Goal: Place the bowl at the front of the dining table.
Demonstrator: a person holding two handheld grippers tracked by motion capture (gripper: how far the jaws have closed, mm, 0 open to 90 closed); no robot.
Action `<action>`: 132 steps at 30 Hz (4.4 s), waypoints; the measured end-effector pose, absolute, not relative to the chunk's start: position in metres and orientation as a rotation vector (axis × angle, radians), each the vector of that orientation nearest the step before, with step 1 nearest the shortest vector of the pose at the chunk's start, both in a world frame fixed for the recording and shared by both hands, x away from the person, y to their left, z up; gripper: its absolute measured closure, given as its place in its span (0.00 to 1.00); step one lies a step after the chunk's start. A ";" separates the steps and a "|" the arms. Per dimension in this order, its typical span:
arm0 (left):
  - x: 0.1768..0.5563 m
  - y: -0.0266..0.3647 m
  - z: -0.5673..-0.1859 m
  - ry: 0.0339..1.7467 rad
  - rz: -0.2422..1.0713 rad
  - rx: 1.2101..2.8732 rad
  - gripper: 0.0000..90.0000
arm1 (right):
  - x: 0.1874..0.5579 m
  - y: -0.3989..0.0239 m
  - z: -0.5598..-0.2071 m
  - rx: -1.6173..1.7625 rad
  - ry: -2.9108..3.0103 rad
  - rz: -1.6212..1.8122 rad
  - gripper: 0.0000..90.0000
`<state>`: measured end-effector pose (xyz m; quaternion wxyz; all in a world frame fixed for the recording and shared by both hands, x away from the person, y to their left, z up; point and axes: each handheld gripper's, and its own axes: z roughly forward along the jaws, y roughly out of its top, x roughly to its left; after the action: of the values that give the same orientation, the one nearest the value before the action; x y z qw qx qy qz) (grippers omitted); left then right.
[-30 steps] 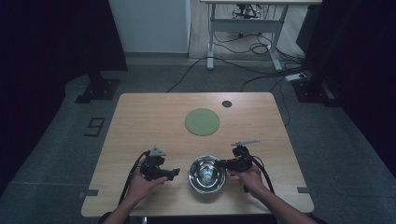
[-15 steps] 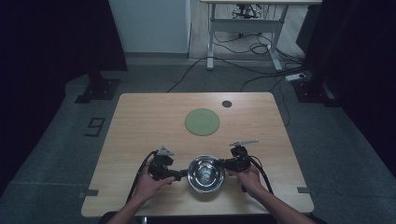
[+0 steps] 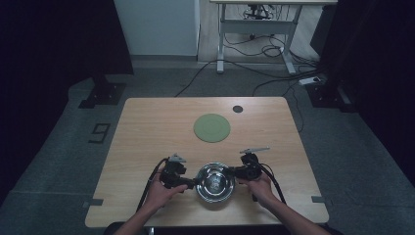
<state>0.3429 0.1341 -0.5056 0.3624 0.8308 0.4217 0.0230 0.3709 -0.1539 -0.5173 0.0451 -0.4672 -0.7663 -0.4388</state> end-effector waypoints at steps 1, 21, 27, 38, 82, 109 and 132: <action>0.343 0.134 -0.506 1.086 0.059 2.139 0.23 | 0.371 -0.154 -0.517 -1.427 -2.341 -1.340 0.93; 0.344 0.126 -0.513 1.071 -0.008 2.157 0.44 | 0.371 -0.151 -0.520 -1.420 -2.339 -1.356 0.93; 0.345 0.127 -0.515 1.077 -0.032 2.154 0.55 | 0.371 -0.152 -0.520 -1.418 -2.337 -1.355 0.93; 0.347 0.128 -0.516 1.028 -0.139 2.139 0.78 | 0.371 -0.151 -0.520 -1.414 -2.340 -1.364 0.93; 0.364 0.141 -0.497 1.011 -0.145 2.055 0.91 | 0.369 -0.157 -0.516 -1.357 -2.300 -1.403 0.93; 0.360 0.143 -0.489 1.042 -0.009 2.051 0.94 | 0.371 -0.146 -0.506 -1.323 -2.410 -1.409 0.94; 0.385 0.140 -0.483 1.051 0.003 2.031 0.95 | 0.389 -0.146 -0.495 -1.361 -2.447 -1.458 0.94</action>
<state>0.3854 0.1396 -0.4828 0.4146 0.8082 0.4182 0.0014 0.3890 -0.1460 -0.4945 -0.0076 -0.4312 -0.7750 -0.4619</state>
